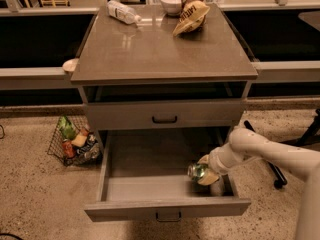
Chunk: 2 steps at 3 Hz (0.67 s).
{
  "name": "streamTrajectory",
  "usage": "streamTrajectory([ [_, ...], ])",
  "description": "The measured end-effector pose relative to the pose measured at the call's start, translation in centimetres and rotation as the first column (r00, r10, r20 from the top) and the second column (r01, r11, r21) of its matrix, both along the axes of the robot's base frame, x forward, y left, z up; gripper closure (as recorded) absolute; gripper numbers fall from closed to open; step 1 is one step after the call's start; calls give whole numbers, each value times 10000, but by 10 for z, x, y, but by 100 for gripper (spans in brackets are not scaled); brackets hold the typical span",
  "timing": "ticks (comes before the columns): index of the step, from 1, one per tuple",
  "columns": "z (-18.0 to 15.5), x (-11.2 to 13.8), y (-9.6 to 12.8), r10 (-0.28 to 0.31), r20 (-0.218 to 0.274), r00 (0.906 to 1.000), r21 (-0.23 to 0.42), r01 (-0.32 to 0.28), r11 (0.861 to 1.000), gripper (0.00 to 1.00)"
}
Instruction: Pick green can from middle drawer and place on counter
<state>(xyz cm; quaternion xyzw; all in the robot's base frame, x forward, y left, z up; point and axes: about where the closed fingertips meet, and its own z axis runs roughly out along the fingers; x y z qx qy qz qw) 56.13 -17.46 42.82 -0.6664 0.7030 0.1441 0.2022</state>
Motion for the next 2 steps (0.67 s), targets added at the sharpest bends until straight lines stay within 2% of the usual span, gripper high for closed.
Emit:
streamTrajectory([
  [1, 13, 0, -4, -54, 158, 9999, 23, 54, 10000, 100],
  [2, 13, 0, -4, -54, 158, 9999, 23, 53, 10000, 100],
])
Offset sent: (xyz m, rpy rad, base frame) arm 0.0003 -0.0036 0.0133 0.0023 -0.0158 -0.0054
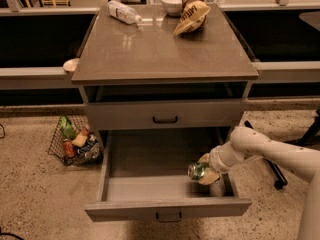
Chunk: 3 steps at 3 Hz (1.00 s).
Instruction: Pick green can from middle drawer and place on counter
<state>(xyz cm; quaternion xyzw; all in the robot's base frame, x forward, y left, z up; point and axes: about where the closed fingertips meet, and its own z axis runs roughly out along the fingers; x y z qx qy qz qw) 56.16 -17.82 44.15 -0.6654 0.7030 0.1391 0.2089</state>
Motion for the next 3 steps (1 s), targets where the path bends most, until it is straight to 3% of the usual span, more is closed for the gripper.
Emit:
streamTrajectory([
  [1, 13, 2, -4, 16, 235, 9997, -101, -13, 9999, 100],
  [2, 52, 1, -18, 205, 726, 9972, -555, -165, 9983, 100],
  [3, 164, 6, -44, 574, 2151, 9749, -1776, -187, 9839, 100],
])
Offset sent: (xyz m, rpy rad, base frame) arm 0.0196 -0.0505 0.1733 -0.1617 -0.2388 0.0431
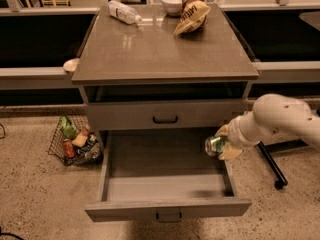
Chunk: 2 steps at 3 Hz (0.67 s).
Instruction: Pick green can from middle drawer and place on counter
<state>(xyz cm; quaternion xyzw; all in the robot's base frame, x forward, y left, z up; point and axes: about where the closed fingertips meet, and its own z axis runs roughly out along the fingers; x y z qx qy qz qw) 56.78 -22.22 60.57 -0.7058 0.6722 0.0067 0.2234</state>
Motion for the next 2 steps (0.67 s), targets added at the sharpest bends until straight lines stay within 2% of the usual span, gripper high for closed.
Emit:
streamTrajectory([
  [1, 62, 1, -10, 237, 782, 9967, -648, -186, 9977, 100],
  [2, 71, 1, -10, 253, 901, 9956, -711, -189, 9973, 100],
])
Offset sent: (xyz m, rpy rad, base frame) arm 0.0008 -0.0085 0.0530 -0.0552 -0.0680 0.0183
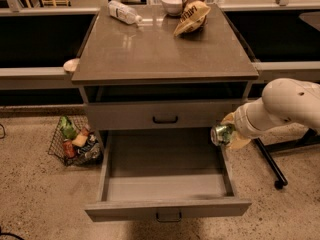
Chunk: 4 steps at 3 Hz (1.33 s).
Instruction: Pick green can from middle drawer and place on counter
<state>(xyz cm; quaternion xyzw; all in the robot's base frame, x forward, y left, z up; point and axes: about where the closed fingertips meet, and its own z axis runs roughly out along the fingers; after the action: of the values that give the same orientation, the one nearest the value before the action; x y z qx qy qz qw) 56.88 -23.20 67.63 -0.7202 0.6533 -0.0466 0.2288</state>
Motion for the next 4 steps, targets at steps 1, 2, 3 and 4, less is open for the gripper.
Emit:
streamTrajectory([
  [1, 10, 3, 1, 269, 106, 9996, 11, -269, 9996, 100],
  [2, 66, 14, 11, 1028, 766, 9918, -144, -1019, 9947, 100],
  [3, 132, 32, 24, 1728, 1524, 9731, -501, -1670, 9847, 100],
  [4, 131, 32, 24, 1727, 1516, 9732, -500, -1670, 9847, 100],
])
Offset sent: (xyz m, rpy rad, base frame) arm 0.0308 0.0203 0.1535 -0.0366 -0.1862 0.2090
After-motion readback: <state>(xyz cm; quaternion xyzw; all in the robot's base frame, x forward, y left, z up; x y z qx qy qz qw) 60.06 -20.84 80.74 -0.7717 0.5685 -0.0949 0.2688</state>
